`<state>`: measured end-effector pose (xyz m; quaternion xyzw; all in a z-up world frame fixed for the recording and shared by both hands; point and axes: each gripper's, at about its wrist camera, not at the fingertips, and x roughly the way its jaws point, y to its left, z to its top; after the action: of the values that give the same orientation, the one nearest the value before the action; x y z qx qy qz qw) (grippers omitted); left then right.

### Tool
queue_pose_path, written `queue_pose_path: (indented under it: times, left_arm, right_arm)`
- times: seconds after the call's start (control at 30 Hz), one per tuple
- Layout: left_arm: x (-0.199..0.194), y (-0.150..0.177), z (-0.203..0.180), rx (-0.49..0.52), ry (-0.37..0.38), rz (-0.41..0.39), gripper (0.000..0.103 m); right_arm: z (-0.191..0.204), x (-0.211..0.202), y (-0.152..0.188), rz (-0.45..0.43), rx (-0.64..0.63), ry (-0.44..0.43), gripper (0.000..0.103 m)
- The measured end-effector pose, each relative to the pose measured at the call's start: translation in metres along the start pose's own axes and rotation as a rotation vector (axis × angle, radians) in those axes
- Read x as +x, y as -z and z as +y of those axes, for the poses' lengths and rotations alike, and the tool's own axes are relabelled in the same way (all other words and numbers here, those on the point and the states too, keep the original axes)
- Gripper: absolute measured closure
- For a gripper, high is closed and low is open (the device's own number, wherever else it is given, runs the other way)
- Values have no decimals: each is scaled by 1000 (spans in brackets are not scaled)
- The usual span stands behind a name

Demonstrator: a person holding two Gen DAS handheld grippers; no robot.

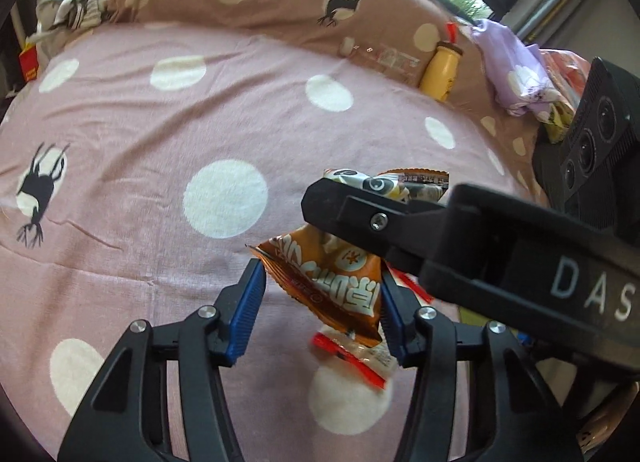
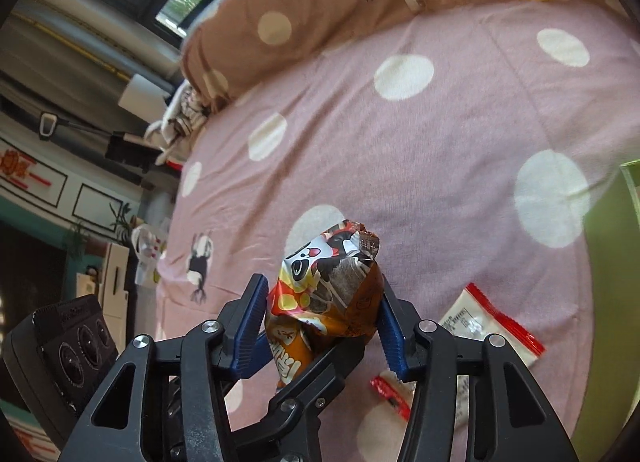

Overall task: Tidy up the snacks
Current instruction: 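Carry the orange chip bag with the right gripper into the box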

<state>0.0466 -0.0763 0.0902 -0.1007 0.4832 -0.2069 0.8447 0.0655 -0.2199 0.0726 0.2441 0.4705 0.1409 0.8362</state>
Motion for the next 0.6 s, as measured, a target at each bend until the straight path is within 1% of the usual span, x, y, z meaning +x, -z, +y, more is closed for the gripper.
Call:
queue_pose_path:
  times: [0.2,0.33,0.6]
  left_arm:
    - [-36,3,-36,81,28,-66,49]
    - [-51,6,-61,137,43,-97,49]
    - [-66,16,-106,231,110,-117,49]
  right_arm:
    - [7,-55,8,-104,11,-22,49]
    - [8,-88,15,-168,19,-24,49]
    - [-4,-146,33,-288,46,14,49]
